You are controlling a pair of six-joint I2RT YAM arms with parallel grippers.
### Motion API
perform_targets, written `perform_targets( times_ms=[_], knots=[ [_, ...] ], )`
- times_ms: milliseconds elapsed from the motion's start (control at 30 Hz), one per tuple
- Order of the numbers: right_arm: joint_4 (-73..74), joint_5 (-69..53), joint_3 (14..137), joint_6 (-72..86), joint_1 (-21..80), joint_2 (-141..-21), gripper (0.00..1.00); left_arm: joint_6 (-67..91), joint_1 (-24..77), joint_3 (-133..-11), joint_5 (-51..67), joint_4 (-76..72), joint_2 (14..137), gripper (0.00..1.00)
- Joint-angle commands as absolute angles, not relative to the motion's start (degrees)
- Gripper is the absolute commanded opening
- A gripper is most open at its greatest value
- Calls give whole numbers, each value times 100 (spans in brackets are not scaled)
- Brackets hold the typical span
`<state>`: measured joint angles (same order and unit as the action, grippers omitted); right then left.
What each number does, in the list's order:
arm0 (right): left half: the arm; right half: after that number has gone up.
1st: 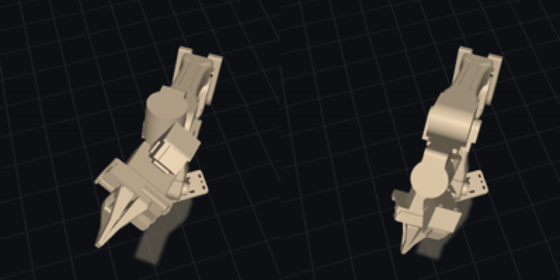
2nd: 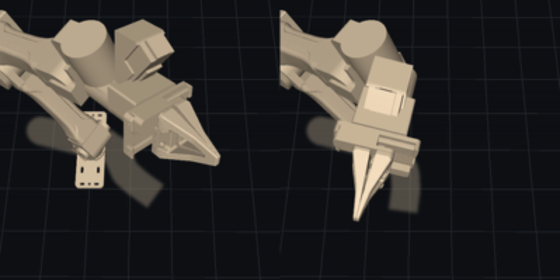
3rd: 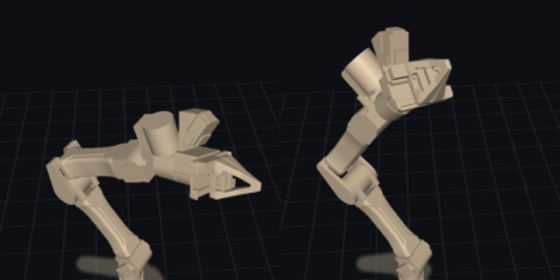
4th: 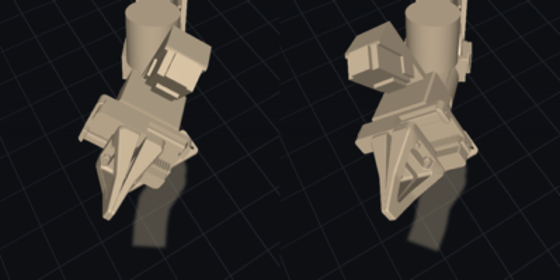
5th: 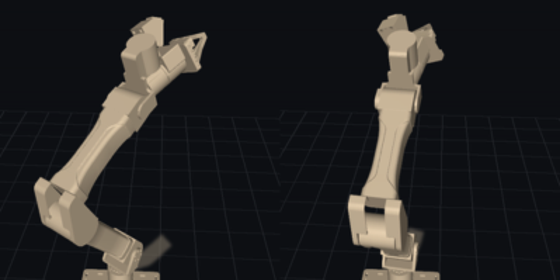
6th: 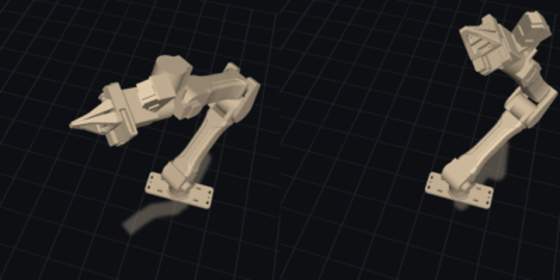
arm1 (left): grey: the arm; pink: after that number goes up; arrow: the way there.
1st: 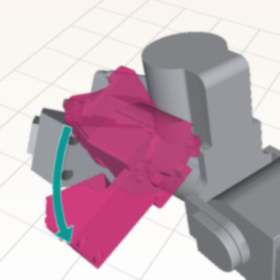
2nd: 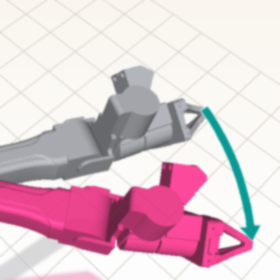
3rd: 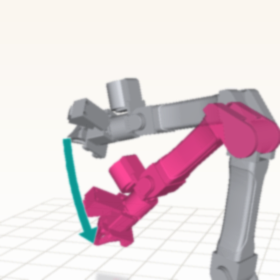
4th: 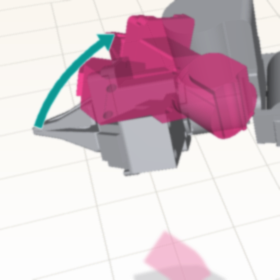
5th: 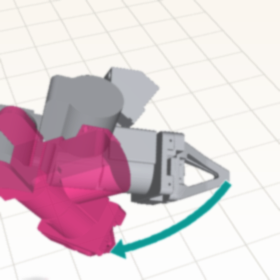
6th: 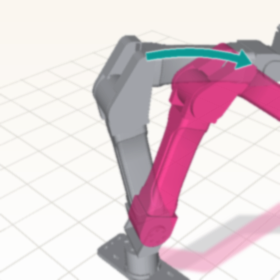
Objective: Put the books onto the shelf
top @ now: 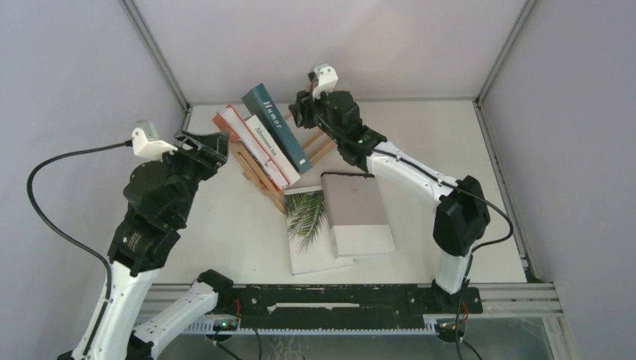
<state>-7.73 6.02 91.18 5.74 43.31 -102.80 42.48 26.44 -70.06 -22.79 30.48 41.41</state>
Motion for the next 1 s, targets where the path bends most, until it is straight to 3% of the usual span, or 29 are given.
perform_targets(
  times_ms=[0,433,967],
  knots=[
    [-603,315,9789,1173,3981,-10706,50,4137,2593,-6865,-2360,2735,4271,64],
    [981,-895,12373,2584,3440,-12980,34,3911,2597,-6833,-2387,2725,4354,64],
    [1470,-1650,13122,3317,3595,-13922,32,3779,2589,-6657,-2293,2571,4294,64]
  ],
)
